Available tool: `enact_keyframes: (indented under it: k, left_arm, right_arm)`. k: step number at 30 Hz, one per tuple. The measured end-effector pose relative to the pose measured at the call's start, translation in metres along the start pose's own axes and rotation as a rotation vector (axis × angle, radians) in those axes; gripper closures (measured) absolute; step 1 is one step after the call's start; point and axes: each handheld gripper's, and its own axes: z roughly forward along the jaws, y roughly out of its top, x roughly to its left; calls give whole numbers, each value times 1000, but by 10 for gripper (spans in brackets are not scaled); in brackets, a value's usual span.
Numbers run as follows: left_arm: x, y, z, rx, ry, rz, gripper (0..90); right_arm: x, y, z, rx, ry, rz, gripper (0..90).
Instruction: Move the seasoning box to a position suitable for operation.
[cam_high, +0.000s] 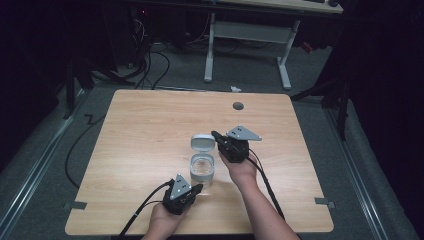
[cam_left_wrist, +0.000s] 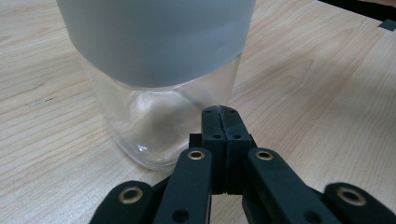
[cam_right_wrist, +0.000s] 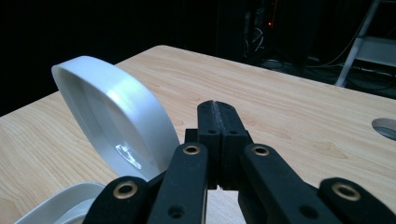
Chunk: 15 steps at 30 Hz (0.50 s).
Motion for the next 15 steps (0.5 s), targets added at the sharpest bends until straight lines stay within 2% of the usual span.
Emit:
enact_keyframes:
  k: [10,15]
  left_arm:
    - [0,0,0,0,2,1,900]
    - [0,0,0,0,3,3,900]
  right_arm:
    - [10,-1,-11,-17,18,-25,900]
    - [13,-10,-19,-15,28,-22,900]
